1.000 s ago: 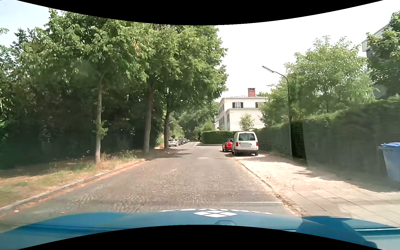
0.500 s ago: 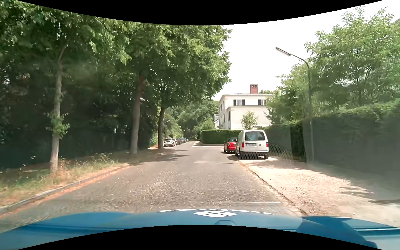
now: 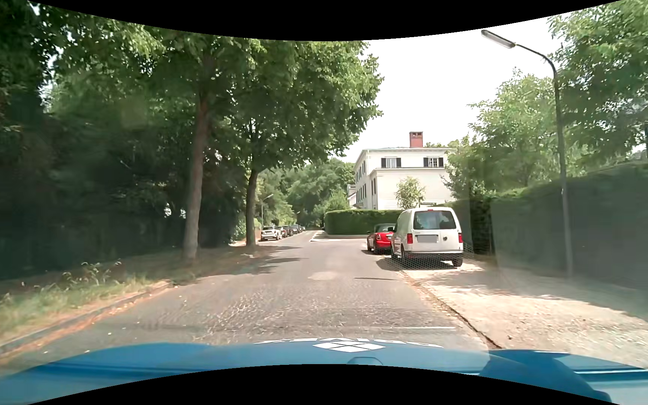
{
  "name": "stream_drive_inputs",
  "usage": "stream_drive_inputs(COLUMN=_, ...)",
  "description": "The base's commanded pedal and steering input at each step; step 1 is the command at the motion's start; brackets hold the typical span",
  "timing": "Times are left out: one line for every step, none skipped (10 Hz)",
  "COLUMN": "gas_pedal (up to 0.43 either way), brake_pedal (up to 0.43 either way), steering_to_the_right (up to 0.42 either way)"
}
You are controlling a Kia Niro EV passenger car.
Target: Follow the waypoints while adhering to traffic rules and regulations
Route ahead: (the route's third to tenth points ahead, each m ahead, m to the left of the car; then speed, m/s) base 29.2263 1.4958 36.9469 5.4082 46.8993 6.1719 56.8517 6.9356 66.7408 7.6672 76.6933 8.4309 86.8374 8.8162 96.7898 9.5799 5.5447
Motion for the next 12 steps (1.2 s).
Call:
stream_drive_inputs(gas_pedal=0.11, brake_pedal=0.0, steering_to_the_right=-0.018)
stream_drive_inputs(gas_pedal=0.11, brake_pedal=0.0, steering_to_the_right=-0.018)
stream_drive_inputs(gas_pedal=0.098, brake_pedal=0.0, steering_to_the_right=-0.015)
stream_drive_inputs(gas_pedal=0.0, brake_pedal=0.0, steering_to_the_right=-0.013)
stream_drive_inputs(gas_pedal=0.0, brake_pedal=0.0, steering_to_the_right=-0.012)
stream_drive_inputs(gas_pedal=0.0, brake_pedal=0.0, steering_to_the_right=-0.012)
stream_drive_inputs(gas_pedal=0.11, brake_pedal=0.0, steering_to_the_right=-0.011)
stream_drive_inputs(gas_pedal=0.11, brake_pedal=0.0, steering_to_the_right=-0.009)
stream_drive_inputs(gas_pedal=0.11, brake_pedal=0.0, steering_to_the_right=-0.007)
stream_drive_inputs(gas_pedal=0.11, brake_pedal=0.0, steering_to_the_right=-0.006)
stream_drive_inputs(gas_pedal=0.11, brake_pedal=0.0, steering_to_the_right=-0.006)
stream_drive_inputs(gas_pedal=0.11, brake_pedal=0.0, steering_to_the_right=-0.006)
